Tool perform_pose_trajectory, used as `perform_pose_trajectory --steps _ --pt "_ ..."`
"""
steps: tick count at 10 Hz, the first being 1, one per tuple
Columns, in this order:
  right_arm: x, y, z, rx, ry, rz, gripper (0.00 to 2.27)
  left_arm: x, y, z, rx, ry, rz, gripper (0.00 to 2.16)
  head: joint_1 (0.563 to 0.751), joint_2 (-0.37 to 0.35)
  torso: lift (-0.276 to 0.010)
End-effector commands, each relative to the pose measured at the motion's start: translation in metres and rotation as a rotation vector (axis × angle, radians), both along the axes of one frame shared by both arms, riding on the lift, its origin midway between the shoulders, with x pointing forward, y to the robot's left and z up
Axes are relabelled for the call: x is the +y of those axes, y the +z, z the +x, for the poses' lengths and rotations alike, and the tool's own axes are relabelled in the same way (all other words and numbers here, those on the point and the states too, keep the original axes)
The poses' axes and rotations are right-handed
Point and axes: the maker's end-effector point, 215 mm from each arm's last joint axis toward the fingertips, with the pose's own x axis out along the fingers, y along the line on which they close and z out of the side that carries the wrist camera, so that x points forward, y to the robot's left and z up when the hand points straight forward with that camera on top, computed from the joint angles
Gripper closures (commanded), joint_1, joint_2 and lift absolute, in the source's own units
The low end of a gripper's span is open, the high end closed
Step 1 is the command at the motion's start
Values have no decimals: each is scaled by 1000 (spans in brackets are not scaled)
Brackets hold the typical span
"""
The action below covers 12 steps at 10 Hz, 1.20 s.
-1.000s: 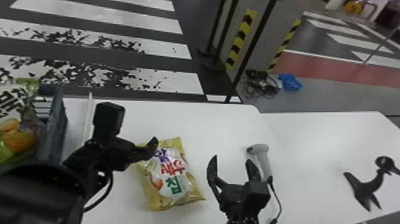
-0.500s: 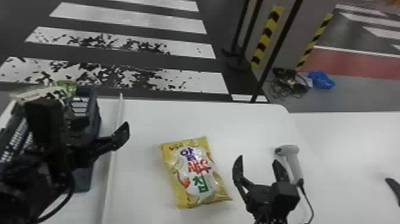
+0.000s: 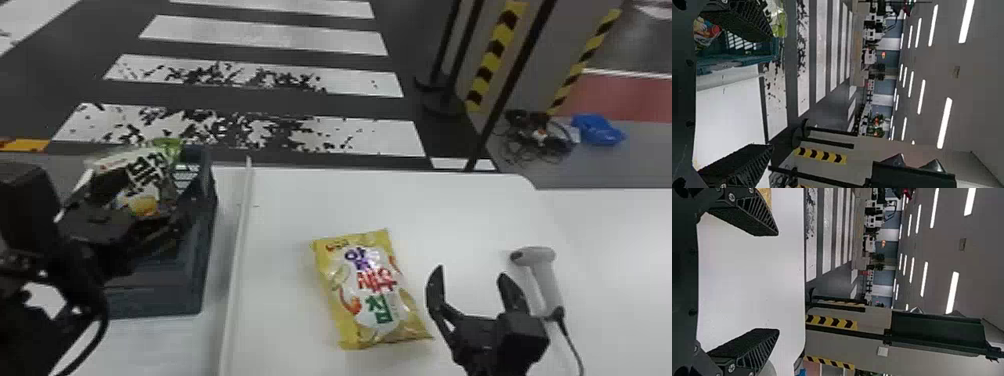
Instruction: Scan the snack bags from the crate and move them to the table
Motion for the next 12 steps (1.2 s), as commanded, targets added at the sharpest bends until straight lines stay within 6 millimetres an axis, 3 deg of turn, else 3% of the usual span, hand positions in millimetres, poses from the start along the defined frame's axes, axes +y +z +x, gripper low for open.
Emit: perform_pose_trajectory --steps 1,3,4,6,9,10,12 --pt "13 -1 -3 0 51 0 113 24 4 -5 -43 43 4 29 695 -92 -95" --pt "33 7 -6 -11 100 -16 117 42 0 -9 -74 82 5 33 695 -42 -95" --pt "54 7 -14 21 173 -51 117 48 0 -11 -100 95 5 39 695 -15 -95" --pt "83 -9 -38 136 271 -127 124 56 -6 -15 -100 108 6 73 695 52 -95" --pt "113 -10 -76 205 398 -217 130 55 -15 -16 -82 99 4 66 695 104 -95" --pt "121 -15 -87 256 452 -265 134 55 -17 -16 -84 98 0 66 695 125 -95" --pt "129 -51 -107 418 534 -438 130 53 -22 -15 -83 92 -10 66 695 159 -95"
